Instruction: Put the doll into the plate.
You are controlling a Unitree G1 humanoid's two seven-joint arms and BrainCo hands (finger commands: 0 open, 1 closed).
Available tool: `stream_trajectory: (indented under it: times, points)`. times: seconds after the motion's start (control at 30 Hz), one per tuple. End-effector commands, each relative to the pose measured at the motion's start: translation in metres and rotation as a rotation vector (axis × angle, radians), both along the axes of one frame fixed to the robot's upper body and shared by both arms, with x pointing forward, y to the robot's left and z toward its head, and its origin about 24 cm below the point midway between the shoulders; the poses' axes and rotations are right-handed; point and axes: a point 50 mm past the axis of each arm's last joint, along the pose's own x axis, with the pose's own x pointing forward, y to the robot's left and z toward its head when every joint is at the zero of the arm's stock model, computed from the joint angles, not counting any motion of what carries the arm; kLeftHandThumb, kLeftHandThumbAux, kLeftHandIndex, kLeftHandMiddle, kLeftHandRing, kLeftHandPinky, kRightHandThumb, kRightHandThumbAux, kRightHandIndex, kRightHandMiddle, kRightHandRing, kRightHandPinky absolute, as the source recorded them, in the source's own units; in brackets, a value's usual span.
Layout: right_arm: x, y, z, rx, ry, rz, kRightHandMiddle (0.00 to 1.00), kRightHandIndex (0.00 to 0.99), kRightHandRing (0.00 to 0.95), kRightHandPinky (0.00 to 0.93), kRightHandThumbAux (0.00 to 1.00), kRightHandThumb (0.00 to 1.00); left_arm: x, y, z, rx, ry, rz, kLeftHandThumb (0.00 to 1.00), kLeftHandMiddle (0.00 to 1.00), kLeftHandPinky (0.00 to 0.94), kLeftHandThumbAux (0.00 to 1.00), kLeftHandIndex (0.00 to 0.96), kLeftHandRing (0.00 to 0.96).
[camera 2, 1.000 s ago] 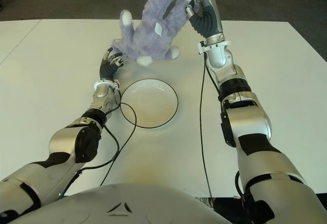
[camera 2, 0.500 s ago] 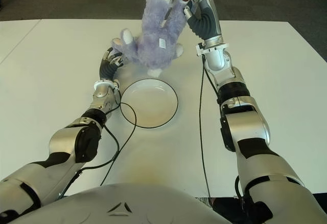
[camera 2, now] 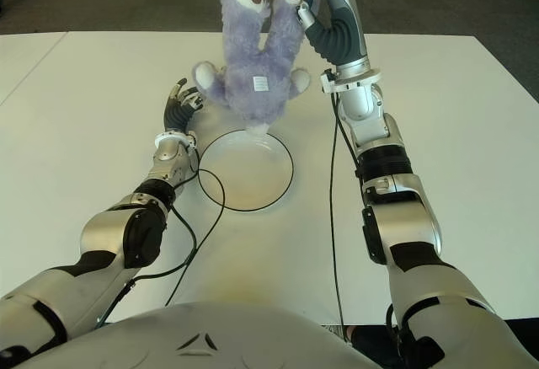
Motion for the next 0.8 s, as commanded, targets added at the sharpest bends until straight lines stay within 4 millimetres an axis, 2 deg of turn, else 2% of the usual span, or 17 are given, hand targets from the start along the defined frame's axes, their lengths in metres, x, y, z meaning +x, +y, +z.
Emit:
stream_trajectory:
  times: [0.03,0.17,0.4,0.53,0.63,0.8]
  points:
    - [-0.012,0.000,-0.013,0.014,0.019,0.015,0.528,0.369,0.650,0.650,0.689,0.830,-0.052,-0.009,-0.068,-0.059,0.347,-0.009,0.000,0.268,0.283,0.685,0.101,0.285]
    - [-0.019,0.002,-0.017,0.001,0.009,0.025,0.523,0.374,0.664,0.660,0.687,0.833,-0.052,-0.008,-0.068,-0.072,0.346,-0.002,0.000,0.269,0.277,0.685,0.106,0.285]
    - [-0.022,0.004,-0.010,-0.007,-0.013,0.033,0.508,0.381,0.678,0.659,0.683,0.838,-0.052,-0.008,-0.069,-0.072,0.343,-0.015,0.000,0.271,0.269,0.692,0.118,0.281]
    - [-0.023,0.005,0.001,0.000,-0.033,0.055,0.526,0.382,0.677,0.648,0.681,0.839,-0.053,-0.009,-0.069,-0.067,0.349,-0.017,0.000,0.270,0.268,0.683,0.111,0.280]
    - [-0.027,0.006,0.002,0.013,-0.037,0.084,0.543,0.381,0.662,0.629,0.682,0.838,-0.052,-0.009,-0.069,-0.065,0.347,-0.016,0.000,0.270,0.283,0.693,0.112,0.282]
    - [-0.033,0.007,0.001,0.035,-0.029,0.128,0.563,0.386,0.654,0.652,0.681,0.839,-0.052,-0.009,-0.068,-0.061,0.342,-0.014,0.000,0.270,0.283,0.695,0.112,0.286]
